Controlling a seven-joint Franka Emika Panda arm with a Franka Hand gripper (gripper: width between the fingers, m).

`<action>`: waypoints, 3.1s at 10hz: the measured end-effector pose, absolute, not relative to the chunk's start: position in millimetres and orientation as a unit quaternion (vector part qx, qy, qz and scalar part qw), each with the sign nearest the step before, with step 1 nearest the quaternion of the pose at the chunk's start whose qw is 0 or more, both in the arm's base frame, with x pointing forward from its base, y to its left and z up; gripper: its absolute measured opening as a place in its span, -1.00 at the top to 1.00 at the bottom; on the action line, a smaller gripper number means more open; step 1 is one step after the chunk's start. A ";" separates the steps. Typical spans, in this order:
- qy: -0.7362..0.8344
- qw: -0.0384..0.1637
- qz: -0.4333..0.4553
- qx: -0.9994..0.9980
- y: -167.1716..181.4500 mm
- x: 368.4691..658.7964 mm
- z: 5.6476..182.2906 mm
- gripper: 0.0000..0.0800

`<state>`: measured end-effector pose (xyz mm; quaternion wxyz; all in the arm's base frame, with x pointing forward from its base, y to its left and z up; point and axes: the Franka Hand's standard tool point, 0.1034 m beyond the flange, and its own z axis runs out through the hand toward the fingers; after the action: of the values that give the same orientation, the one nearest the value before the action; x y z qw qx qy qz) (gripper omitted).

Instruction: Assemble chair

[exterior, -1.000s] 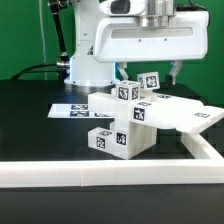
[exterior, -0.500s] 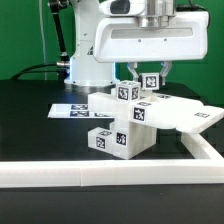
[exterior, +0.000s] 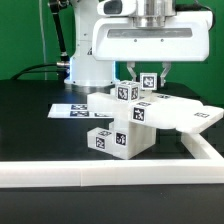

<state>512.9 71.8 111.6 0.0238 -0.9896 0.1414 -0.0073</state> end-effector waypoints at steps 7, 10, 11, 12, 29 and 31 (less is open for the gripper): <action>0.401 0.032 0.000 -0.915 69.7 513.8 111.5 0.32; 0.418 0.031 0.001 -0.908 69.9 513.7 111.2 0.13; 0.405 0.029 0.000 -0.914 70.5 513.5 111.1 -0.33; 0.395 0.028 -0.001 -0.918 72.6 513.3 111.1 -0.33; -0.209 0.006 -0.028 -0.977 66.4 513.4 115.5 -0.62; -0.206 0.006 -0.028 -0.978 65.3 513.6 115.4 -0.32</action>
Offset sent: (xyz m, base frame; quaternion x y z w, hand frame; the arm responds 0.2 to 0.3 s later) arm -0.0028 -0.0019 -0.0039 0.0148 -0.0117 0.2254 0.9741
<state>513.6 65.3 115.4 0.0056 -0.9780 -0.2064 -0.0280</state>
